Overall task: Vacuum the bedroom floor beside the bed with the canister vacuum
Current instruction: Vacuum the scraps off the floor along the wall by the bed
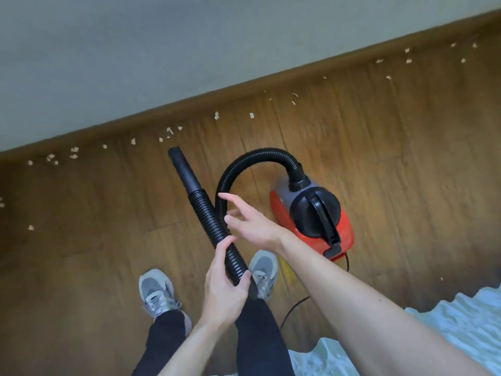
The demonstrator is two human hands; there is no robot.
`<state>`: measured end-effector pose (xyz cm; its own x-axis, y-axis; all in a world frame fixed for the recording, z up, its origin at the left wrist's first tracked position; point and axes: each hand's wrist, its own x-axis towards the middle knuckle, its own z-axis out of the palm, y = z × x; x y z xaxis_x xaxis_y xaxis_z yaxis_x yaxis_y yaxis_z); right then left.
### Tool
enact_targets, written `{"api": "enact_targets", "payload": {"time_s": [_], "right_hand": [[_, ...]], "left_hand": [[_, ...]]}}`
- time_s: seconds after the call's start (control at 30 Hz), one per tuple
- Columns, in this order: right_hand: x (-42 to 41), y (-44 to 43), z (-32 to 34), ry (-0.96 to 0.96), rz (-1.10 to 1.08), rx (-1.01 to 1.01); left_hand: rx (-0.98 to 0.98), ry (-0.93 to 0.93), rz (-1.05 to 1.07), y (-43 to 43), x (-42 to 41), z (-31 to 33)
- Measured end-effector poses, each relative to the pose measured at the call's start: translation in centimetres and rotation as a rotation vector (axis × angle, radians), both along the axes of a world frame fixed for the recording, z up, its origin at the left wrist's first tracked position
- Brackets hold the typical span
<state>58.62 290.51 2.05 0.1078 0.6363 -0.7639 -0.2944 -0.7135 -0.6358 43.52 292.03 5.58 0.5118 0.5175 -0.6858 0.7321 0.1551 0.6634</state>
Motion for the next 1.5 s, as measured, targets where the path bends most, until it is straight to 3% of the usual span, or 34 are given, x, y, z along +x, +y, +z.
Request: {"api": "enact_targets", "payload": {"time_s": [0.13,0.47,0.77,1.23,1.5], "right_hand": [[-2.9,6.9,1.0,0.032,0.125,0.086],[-13.6,20.6,1.2,0.127,0.26,0.052],[-26.6,32.2,-0.4,-0.053,0.497,0.093],[-37.0,44.7,-5.6,-0.196,1.047,0.148],[-36.6,49.9,-9.4,0.039,1.122,-0.078]], "left_hand": [[-0.042,-0.045,0.141,3.8,-3.0,1.0],[-0.019,-0.1,0.405,12.8,-14.6,0.3],[-0.024,-0.113,0.77,20.4,-23.3,-2.0],[-0.022,-0.064,1.076,29.8,-28.1,-5.9],[-0.239,-0.198,1.213,33.6,-30.2,-8.4]]}}
